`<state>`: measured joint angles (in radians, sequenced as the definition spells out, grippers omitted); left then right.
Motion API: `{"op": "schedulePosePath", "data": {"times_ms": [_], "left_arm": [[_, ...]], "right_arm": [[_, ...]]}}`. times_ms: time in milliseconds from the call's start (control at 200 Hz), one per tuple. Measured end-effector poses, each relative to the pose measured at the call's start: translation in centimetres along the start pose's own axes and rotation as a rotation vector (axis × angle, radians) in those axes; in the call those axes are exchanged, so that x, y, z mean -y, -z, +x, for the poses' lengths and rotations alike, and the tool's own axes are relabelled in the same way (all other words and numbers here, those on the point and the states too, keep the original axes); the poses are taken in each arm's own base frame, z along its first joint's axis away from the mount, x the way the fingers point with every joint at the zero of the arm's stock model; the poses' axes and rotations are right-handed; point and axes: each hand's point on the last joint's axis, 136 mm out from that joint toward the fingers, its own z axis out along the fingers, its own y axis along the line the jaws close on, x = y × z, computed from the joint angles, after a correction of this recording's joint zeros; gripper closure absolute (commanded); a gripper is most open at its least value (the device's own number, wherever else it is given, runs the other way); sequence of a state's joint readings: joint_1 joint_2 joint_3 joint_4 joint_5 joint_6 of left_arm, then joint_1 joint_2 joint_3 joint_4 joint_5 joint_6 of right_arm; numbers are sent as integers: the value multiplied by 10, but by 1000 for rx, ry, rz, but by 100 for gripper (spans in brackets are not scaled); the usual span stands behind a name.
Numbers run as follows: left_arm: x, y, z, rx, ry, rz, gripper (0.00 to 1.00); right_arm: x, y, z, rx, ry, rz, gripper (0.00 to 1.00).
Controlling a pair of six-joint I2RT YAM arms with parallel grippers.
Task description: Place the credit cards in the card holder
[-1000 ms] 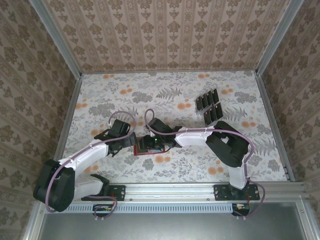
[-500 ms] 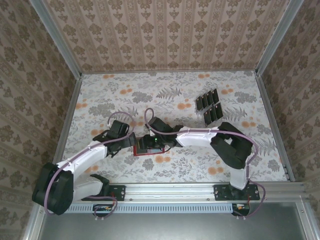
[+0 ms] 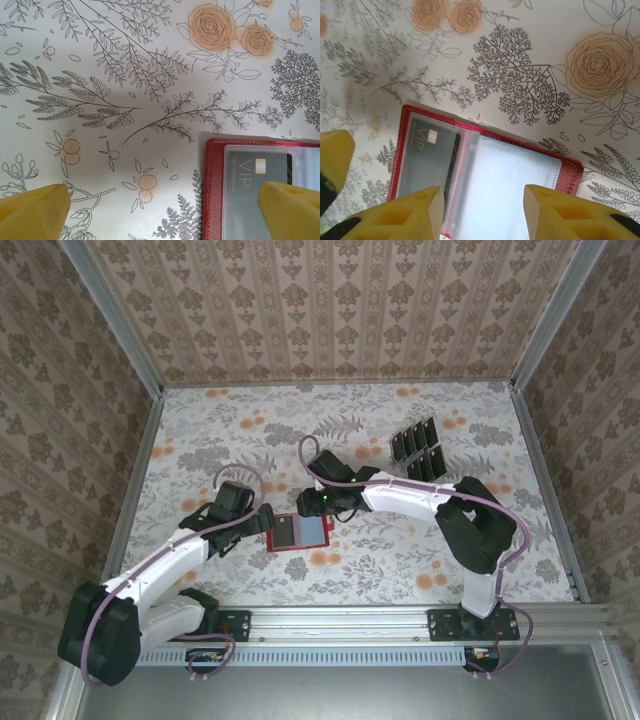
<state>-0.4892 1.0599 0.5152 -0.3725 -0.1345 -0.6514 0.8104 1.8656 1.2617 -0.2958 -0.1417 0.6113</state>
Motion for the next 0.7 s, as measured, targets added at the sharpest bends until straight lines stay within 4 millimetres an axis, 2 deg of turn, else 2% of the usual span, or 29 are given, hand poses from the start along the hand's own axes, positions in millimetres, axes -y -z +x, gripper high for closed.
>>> {"op": "schedulePosePath", "data": {"times_ms": [270, 510, 605, 700], "left_arm": [[0, -4, 9, -21, -7, 10, 0], [11, -4, 10, -14, -27, 46, 0], [15, -5, 16, -21, -49, 59, 0], [20, -7, 24, -28, -71, 74, 0]], "right_arm": [[6, -12, 7, -29, 5, 15, 53], [6, -28, 17, -65, -17, -3, 53], [6, -36, 24, -84, -37, -18, 53], [0, -37, 22, -77, -53, -46, 53]]}}
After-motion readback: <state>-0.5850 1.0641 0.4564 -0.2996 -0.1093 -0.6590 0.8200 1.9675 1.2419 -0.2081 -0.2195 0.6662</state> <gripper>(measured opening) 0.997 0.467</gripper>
